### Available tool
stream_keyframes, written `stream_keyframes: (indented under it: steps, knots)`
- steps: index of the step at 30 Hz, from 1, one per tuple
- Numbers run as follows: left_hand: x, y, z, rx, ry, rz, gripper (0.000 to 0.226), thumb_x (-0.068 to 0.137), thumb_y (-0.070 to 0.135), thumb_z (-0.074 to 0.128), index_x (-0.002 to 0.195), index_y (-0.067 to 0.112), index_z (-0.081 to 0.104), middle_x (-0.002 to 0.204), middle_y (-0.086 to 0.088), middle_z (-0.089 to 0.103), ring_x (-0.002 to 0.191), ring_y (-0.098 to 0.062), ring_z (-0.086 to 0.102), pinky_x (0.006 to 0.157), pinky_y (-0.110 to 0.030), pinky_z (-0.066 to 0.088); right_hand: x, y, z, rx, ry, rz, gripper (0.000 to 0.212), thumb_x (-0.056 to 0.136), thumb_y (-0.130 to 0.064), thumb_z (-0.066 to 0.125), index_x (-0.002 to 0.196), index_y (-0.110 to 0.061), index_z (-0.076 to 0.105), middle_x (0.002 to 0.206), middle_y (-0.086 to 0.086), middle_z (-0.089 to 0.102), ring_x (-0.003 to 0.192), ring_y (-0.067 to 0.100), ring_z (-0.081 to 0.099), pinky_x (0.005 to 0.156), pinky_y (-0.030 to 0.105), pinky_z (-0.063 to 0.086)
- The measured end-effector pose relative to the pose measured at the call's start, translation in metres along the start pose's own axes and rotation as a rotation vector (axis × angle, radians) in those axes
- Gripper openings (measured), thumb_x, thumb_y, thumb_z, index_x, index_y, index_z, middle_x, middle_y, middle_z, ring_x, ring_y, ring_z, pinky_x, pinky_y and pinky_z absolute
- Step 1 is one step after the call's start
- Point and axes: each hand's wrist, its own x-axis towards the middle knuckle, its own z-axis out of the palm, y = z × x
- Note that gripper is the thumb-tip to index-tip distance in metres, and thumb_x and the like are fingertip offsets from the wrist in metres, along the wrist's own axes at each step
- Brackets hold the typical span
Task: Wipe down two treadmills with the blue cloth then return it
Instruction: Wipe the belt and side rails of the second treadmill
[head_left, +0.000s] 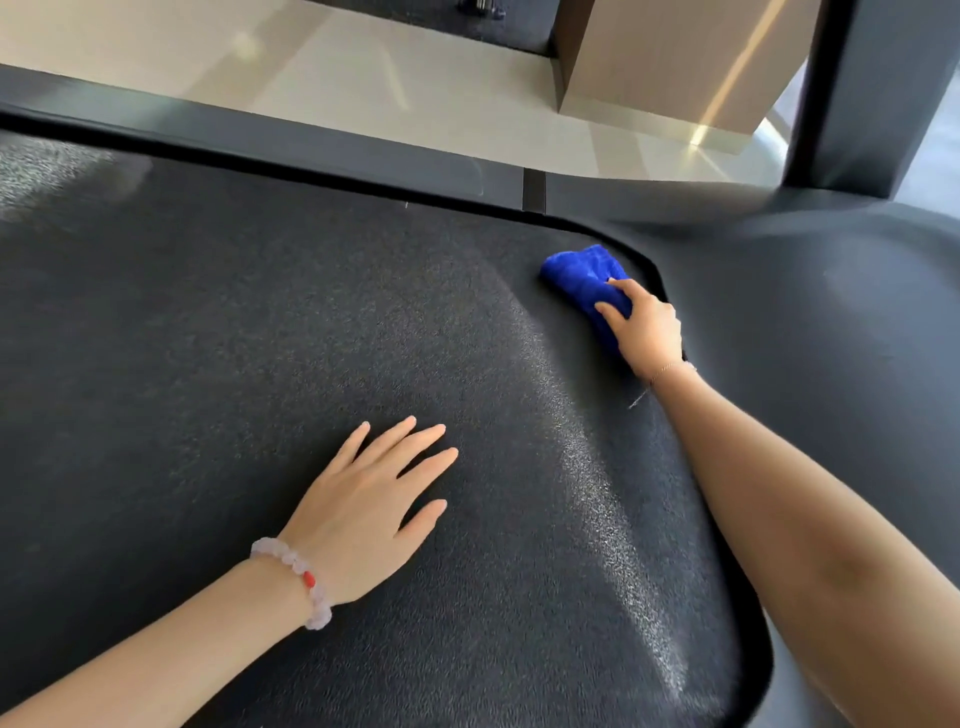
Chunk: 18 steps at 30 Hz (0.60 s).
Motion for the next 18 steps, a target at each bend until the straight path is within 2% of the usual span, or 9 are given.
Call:
stream_keyframes:
  steps: [6,9,13,18]
  knots:
    - [0.015,-0.007,0.001,0.041,-0.013,-0.041,0.051,0.093,0.048,0.026,0.130,0.027,0.054,0.137,0.006,0.051,0.128,-0.017,0.046,0.105,-0.042,0.036,0.044,-0.001,0.005,0.027,-0.009,0.032,0.040,0.092,-0.037,0.053,0.130,-0.028,0.048,0.127,0.016,0.055,0.115,0.037,0.050,0.093,0.037,0.040]
    - [0.014,-0.010,0.001,0.042,-0.024,-0.059,0.058,0.097,0.051,0.011,0.133,0.028,0.050,0.139,0.008,0.048,0.130,-0.015,0.043,0.110,-0.037,0.024,0.061,-0.003,0.005,0.021,-0.028,0.040,0.040,0.092,-0.036,0.053,0.130,-0.026,0.047,0.128,0.016,0.054,0.116,0.037,0.049,0.092,0.036,0.039]
    - [0.004,-0.013,-0.003,0.078,-0.031,-0.030,0.052,0.094,0.049,0.023,0.131,0.028,0.052,0.138,0.008,0.049,0.129,-0.014,0.044,0.109,-0.035,0.025,0.067,-0.004,0.003,-0.051,-0.055,0.022,0.040,0.095,-0.034,0.049,0.132,-0.021,0.044,0.125,0.021,0.054,0.114,0.040,0.049,0.092,0.038,0.040]
    - [-0.022,-0.023,-0.011,0.080,-0.107,-0.052,0.058,0.098,0.051,0.012,0.131,0.028,0.053,0.140,0.008,0.047,0.131,-0.012,0.035,0.106,-0.033,0.022,0.054,-0.004,0.005,-0.028,-0.056,0.019,0.040,0.094,-0.032,0.050,0.132,-0.022,0.046,0.125,0.018,0.056,0.115,0.039,0.050,0.092,0.038,0.040]
